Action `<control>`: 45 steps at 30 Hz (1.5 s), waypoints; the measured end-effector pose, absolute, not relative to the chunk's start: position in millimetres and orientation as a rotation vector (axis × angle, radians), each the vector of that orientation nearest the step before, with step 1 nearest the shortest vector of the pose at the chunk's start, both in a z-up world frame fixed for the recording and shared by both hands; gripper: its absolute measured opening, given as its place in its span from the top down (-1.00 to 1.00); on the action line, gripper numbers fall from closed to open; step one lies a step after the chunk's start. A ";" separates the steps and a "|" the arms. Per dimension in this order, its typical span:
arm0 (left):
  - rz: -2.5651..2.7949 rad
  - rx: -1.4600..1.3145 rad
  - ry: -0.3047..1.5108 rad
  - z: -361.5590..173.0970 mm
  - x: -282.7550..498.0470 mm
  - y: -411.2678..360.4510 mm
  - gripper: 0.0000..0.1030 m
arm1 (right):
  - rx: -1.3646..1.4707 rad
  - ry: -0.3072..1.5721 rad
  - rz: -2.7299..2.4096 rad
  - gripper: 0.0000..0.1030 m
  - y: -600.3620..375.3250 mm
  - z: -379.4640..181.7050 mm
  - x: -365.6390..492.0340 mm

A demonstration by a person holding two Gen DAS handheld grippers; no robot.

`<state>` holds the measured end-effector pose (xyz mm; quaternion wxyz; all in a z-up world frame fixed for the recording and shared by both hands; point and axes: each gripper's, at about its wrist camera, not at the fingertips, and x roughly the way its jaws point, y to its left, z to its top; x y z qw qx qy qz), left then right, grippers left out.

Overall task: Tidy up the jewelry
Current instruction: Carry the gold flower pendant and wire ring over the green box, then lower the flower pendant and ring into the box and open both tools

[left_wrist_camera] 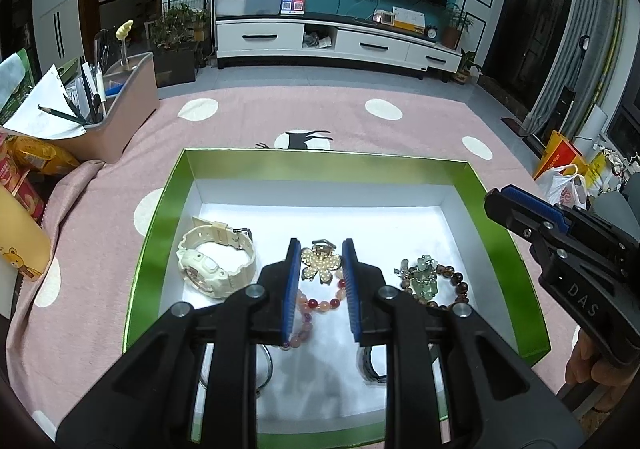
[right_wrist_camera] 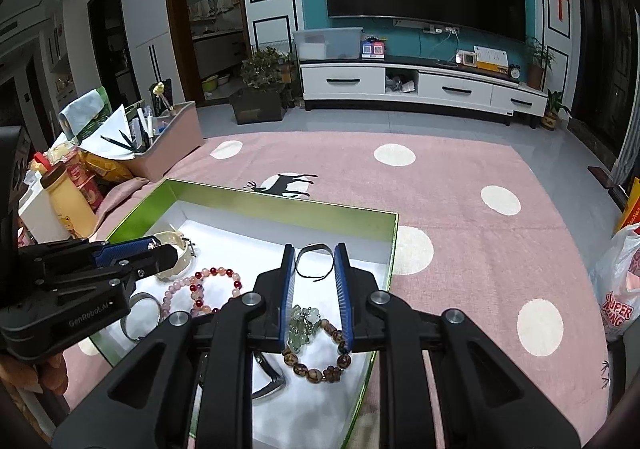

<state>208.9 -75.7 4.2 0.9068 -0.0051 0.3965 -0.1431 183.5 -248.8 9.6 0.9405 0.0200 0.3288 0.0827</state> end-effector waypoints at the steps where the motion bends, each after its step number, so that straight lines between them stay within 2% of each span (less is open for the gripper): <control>1: -0.292 -0.009 0.822 3.2 210.0 -76.1 0.60 | 0.039 0.673 0.167 0.62 -248.0 9.4 184.7; 45: -0.252 0.025 0.889 -19.1 227.5 -87.0 0.60 | 0.013 0.776 0.171 0.62 -233.6 -12.6 200.9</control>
